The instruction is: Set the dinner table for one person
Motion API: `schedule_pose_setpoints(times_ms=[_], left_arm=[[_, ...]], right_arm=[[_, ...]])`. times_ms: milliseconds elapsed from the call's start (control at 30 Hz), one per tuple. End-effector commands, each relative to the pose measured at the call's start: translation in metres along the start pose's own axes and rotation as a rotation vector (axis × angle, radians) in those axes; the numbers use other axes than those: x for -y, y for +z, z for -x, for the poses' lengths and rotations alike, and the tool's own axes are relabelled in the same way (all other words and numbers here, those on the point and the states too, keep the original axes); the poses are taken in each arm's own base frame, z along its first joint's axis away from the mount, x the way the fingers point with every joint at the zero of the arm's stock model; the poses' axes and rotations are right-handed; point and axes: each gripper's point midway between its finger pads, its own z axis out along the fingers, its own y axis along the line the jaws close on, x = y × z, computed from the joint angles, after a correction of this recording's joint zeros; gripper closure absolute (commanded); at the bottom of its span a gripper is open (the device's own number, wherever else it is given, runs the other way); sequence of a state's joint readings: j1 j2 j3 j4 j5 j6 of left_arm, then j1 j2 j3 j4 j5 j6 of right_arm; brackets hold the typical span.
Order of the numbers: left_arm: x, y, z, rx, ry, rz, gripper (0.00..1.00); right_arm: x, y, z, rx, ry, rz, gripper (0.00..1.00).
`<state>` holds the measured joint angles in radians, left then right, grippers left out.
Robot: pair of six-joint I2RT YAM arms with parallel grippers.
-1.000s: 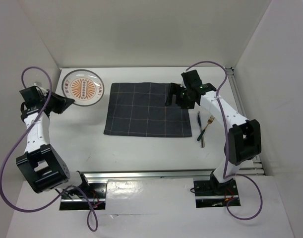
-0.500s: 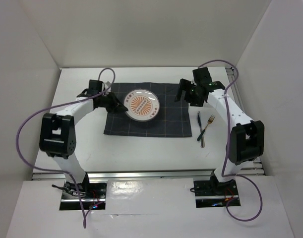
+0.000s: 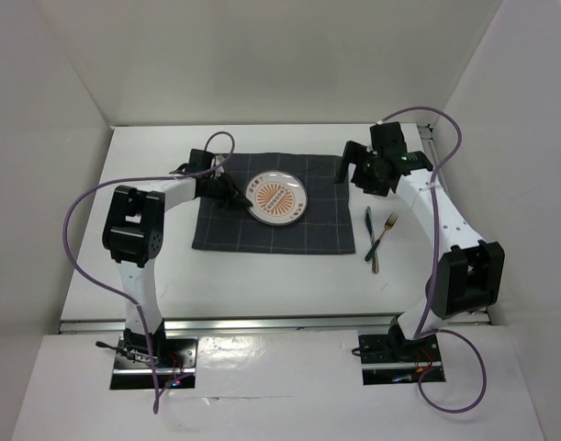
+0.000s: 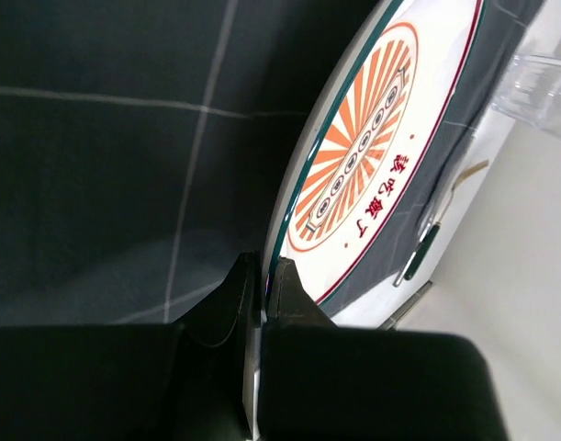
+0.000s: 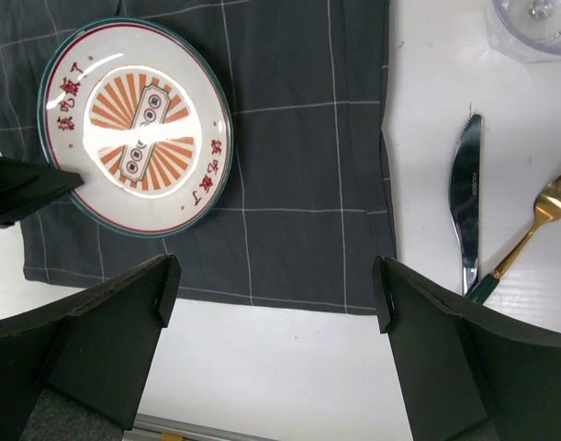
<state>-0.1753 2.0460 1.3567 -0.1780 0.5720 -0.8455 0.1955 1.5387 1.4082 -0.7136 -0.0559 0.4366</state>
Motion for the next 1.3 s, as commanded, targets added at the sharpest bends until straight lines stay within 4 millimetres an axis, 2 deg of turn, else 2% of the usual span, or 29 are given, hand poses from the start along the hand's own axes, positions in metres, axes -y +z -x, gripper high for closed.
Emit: schedule_pose_setpoints(times_ms=[0, 100, 200, 233, 300, 367, 400, 467, 533, 567, 600, 633, 667, 700, 767, 800, 833, 900, 933, 1033, 1133, 1167, 1233, 1267], left_arm=[[0.016, 0.004, 0.01, 0.006, 0.009, -0.047, 0.99], [-0.002, 0.013, 0.012, -0.003, -0.012, 0.031, 0.75], [-0.009, 0.013, 0.007, -0.011, 0.0, 0.08, 0.45], [-0.01, 0.011, 0.006, -0.005, 0.0, 0.087, 0.26], [-0.01, 0.007, 0.006, 0.0, 0.011, 0.099, 0.11], [0.004, 0.002, 0.009, 0.005, 0.062, 0.085, 0.0], [0.002, 0.0, 0.008, -0.004, 0.063, 0.107, 0.0], [0.015, -0.012, 0.017, 0.023, 0.121, 0.108, 0.0], [0.02, -0.024, 0.018, 0.032, 0.144, 0.134, 0.0], [0.033, -0.035, 0.024, 0.06, 0.172, 0.126, 0.0], [0.034, -0.042, 0.028, 0.08, 0.196, 0.146, 0.0], [0.038, -0.049, 0.03, 0.095, 0.209, 0.158, 0.0], [0.038, -0.057, 0.029, 0.098, 0.212, 0.182, 0.0], [0.047, -0.07, 0.031, 0.129, 0.239, 0.18, 0.0], [0.054, -0.087, 0.036, 0.185, 0.269, 0.201, 0.0], [0.055, -0.093, 0.035, 0.196, 0.27, 0.21, 0.0], [0.06, -0.105, 0.036, 0.224, 0.303, 0.215, 0.0], [0.061, -0.115, 0.03, 0.213, 0.307, 0.235, 0.0], [0.063, -0.117, 0.031, 0.212, 0.316, 0.236, 0.0], [0.073, -0.125, 0.021, 0.207, 0.332, 0.208, 0.0], [0.072, -0.126, 0.013, 0.197, 0.345, 0.208, 0.01], [0.077, -0.127, 0.009, 0.197, 0.357, 0.2, 0.01], [0.082, -0.126, 0.005, 0.192, 0.37, 0.182, 0.01], [0.082, -0.126, 0.005, 0.191, 0.381, 0.183, 0.02]], right_arm=[[0.003, -0.018, 0.01, 0.043, 0.015, -0.021, 0.01], [0.004, -0.02, 0.012, 0.047, 0.024, -0.029, 0.01], [0.008, -0.02, 0.016, 0.047, 0.046, -0.047, 0.01], [0.009, -0.024, 0.021, 0.055, 0.053, -0.05, 0.01], [0.023, -0.024, 0.036, 0.073, 0.084, -0.084, 0.01], [0.037, -0.019, 0.041, 0.055, 0.118, -0.133, 0.03], [0.046, -0.023, 0.056, 0.085, 0.149, -0.156, 0.04], [0.067, -0.018, 0.066, 0.103, 0.182, -0.232, 0.04], [0.084, -0.013, 0.072, 0.107, 0.21, -0.268, 0.06], [0.092, -0.003, 0.072, 0.093, 0.232, -0.276, 0.06], [0.102, -0.001, 0.08, 0.109, 0.252, -0.288, 0.06], [0.11, 0.004, 0.079, 0.101, 0.261, -0.309, 0.07], [0.113, 0.008, 0.087, 0.122, 0.267, -0.307, 0.07], [0.125, 0.019, 0.086, 0.103, 0.281, -0.335, 0.07], [0.133, 0.031, 0.089, 0.095, 0.29, -0.346, 0.07], [0.139, 0.044, 0.085, 0.071, 0.291, -0.369, 0.07], [0.139, 0.047, 0.091, 0.078, 0.291, -0.366, 0.07], [0.153, 0.06, 0.09, 0.061, 0.298, -0.416, 0.09], [0.155, 0.063, 0.094, 0.069, 0.297, -0.424, 0.1], [0.171, 0.081, 0.089, 0.034, 0.314, -0.451, 0.14], [0.174, 0.099, 0.078, -0.007, 0.318, -0.44, 0.19], [0.179, 0.098, 0.083, 0.008, 0.328, -0.441, 0.25], [0.176, 0.108, 0.081, -0.007, 0.341, -0.412, 0.33], [0.179, 0.106, 0.086, 0.005, 0.347, -0.413, 0.38]])
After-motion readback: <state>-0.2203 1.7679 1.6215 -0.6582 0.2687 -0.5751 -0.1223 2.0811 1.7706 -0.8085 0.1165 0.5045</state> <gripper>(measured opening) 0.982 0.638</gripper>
